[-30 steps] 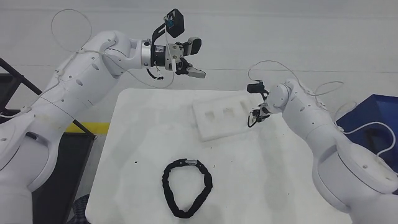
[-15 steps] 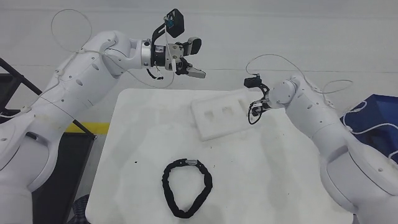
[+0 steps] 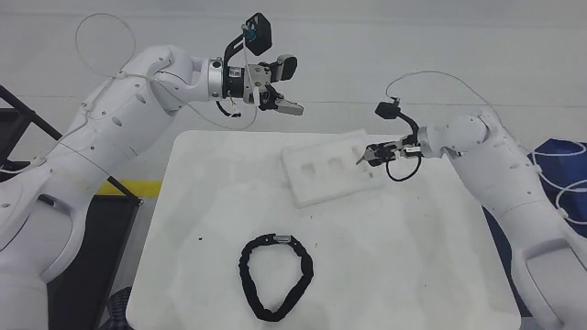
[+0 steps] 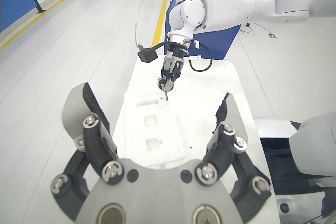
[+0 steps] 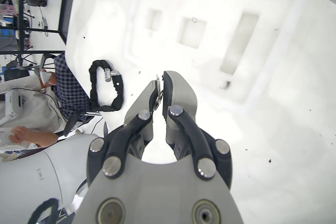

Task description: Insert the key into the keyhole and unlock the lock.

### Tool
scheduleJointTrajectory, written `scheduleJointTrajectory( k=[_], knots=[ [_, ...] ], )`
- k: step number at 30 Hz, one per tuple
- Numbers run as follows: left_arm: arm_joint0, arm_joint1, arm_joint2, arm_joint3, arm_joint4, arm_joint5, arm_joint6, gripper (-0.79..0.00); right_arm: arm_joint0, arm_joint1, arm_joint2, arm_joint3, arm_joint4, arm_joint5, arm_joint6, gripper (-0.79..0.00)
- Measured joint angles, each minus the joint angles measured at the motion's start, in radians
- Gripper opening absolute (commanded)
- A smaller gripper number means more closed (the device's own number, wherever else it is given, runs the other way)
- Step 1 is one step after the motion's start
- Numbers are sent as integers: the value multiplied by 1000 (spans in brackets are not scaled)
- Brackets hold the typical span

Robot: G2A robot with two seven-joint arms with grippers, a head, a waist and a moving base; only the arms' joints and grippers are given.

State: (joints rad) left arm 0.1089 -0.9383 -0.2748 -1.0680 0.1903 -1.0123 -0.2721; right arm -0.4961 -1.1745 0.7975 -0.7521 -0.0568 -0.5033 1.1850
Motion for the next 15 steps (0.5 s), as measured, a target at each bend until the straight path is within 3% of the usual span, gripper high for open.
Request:
scheduleJointTrajectory(
  k=[7,15],
  knots=[
    [0,0,0,0,0,0,0,0,-240,118,248,-311,106,57,-4,-785],
    [0,0,0,0,0,0,0,0,-446,180,434,-528,204,78,28,-785]
  ],
)
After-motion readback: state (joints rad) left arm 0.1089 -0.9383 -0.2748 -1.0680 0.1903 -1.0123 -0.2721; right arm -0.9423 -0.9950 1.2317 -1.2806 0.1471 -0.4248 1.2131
